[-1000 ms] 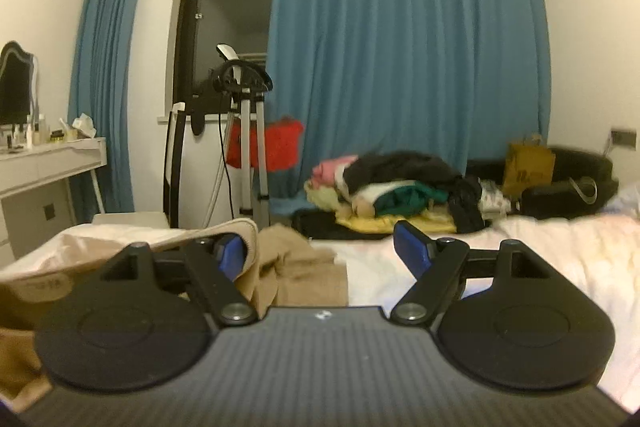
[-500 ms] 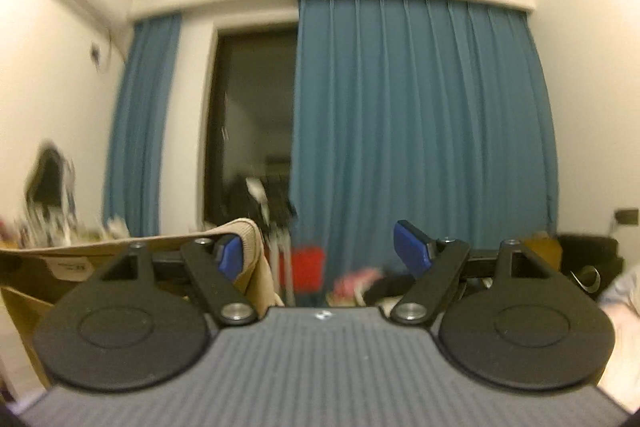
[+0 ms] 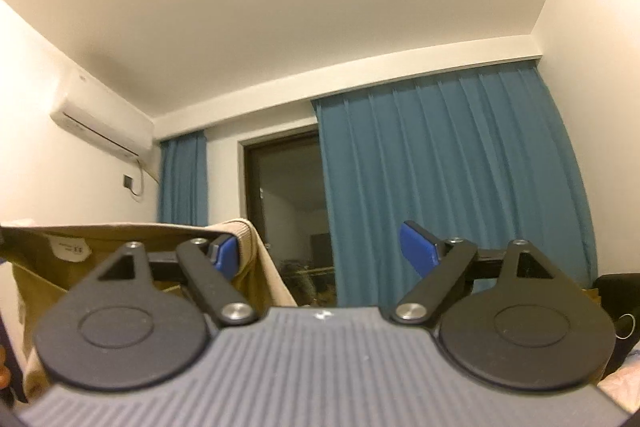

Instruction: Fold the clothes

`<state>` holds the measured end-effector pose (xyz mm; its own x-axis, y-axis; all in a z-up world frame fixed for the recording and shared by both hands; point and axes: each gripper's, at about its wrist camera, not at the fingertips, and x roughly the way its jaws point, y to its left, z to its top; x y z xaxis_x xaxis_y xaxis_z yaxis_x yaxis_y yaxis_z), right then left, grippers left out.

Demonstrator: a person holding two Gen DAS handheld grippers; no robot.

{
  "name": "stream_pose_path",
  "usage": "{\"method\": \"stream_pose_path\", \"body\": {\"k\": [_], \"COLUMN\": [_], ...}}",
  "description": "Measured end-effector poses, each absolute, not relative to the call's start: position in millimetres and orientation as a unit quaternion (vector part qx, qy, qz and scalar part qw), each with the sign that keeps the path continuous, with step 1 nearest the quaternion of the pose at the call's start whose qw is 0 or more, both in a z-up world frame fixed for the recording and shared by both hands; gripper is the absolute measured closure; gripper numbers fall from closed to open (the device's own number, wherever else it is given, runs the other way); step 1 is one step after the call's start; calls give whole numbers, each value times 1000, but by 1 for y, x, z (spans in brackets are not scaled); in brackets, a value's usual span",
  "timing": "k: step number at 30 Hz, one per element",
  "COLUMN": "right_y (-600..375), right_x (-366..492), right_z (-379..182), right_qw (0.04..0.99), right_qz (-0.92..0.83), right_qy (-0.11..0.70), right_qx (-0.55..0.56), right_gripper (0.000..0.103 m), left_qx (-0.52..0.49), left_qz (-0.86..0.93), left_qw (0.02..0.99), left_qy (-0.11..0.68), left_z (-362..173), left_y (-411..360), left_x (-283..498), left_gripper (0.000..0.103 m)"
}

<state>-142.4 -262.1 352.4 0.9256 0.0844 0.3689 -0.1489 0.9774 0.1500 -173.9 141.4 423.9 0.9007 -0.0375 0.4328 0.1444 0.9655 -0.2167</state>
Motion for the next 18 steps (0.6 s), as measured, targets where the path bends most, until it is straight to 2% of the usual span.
{"method": "stream_pose_path", "body": {"k": [4, 10, 14, 18], "right_y": [-270, -278, -283, -282], "right_x": [-162, -161, -127, -49], "right_z": [336, 278, 244, 225], "right_qw": [979, 986, 991, 995], "right_qz": [65, 63, 55, 38], "right_qy": [-176, -132, -90, -36], "right_qx": [83, 83, 84, 90], "right_gripper": [19, 19, 19, 19], "left_qx": [-129, -136, -127, -113], "left_qz": [-87, -115, -109, -89], "left_qw": [971, 977, 983, 989], "left_qy": [-181, -112, -71, -33], "left_z": [409, 337, 294, 261], "left_y": [150, 153, 148, 137], "left_x": [-178, -138, -86, -15], "left_gripper": [0, 0, 0, 0]}}
